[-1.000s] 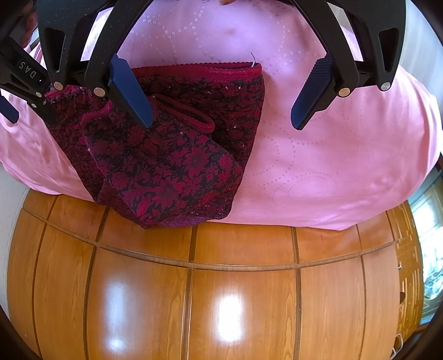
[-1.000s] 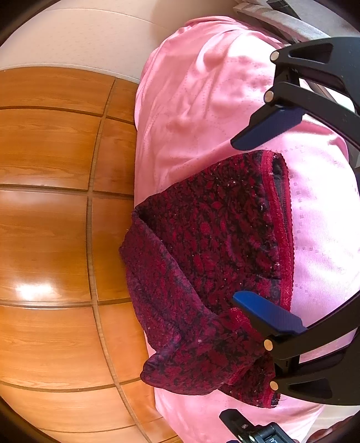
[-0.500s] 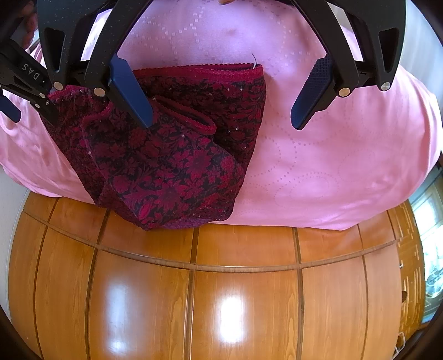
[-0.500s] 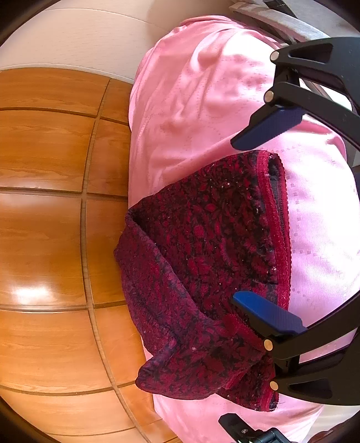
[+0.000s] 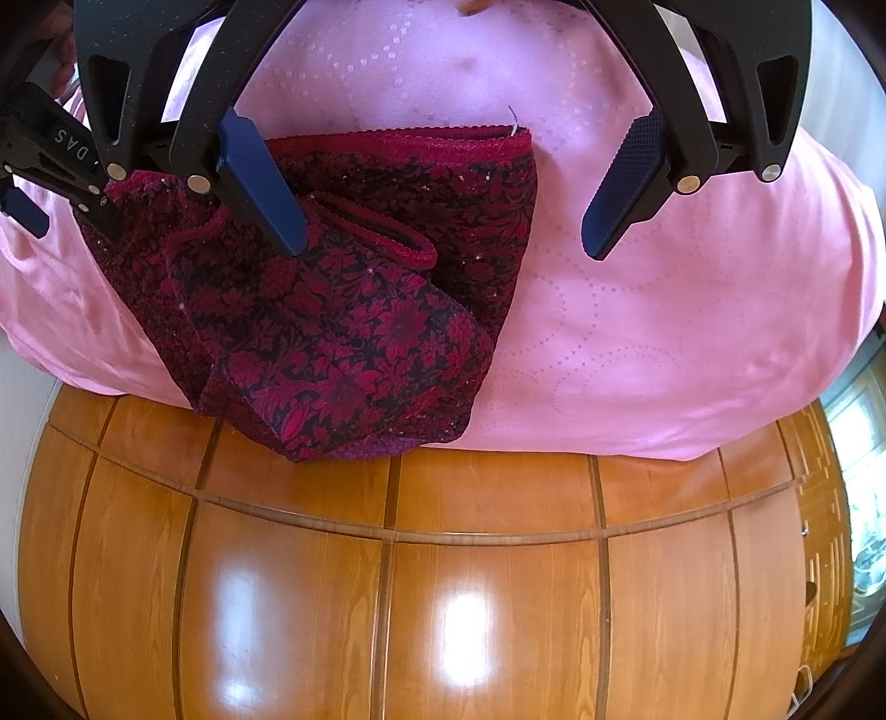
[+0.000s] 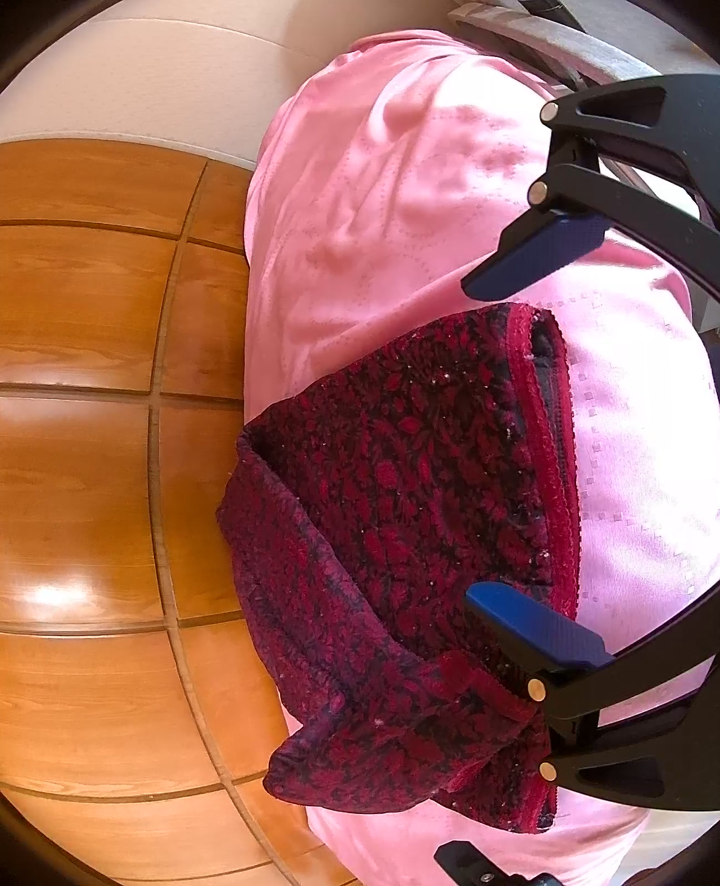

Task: Fold small clothes

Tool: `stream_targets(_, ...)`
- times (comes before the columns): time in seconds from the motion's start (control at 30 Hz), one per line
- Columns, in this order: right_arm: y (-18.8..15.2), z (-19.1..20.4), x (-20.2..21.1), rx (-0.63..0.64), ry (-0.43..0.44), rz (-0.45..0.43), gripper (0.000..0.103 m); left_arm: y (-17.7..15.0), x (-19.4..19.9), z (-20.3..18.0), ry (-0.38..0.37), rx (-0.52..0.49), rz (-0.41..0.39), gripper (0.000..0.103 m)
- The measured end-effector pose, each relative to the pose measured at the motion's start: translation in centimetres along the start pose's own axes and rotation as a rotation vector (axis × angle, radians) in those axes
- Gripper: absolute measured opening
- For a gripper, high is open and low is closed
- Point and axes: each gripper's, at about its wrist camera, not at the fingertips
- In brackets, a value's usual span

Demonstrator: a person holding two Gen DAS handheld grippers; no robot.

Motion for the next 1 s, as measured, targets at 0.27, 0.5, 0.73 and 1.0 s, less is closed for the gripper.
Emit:
stream_targets(0.27, 0.1, -0.2, -0.4, -0.004, -0.002, 0.002, 0.101, 0.2, -0.3, -0.5, -0.016, -0.018, 0.006, 0.099)
stream_targets(0.5, 0.7, -0.6, -1.6, -0.01, -0.019, 0.006, 0.101, 0.2, -0.8, -1.0, -0.02, -0.036, 0.017, 0.099)
stream_targets(0.73, 1.0, -0.9, -3.3, -0.007, -0.032, 0.029, 0.101, 0.3, -1.2, -1.0, -0.033, -0.033, 0.022, 0.099)
stream_targets(1.0, 0.5, -1.5, -6.6, 0.003, -0.04, 0.099, 0.101, 1.2, -2.0, -2.0, -0.148, -0.064, 0.024, 0.098)
Point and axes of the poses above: each gripper's, at about its wrist camera, not at the fingertips, and x roughly against the way its jaws point, z to its left, y to its top, and after that the axes turned 12 degrees about -x, right-handed
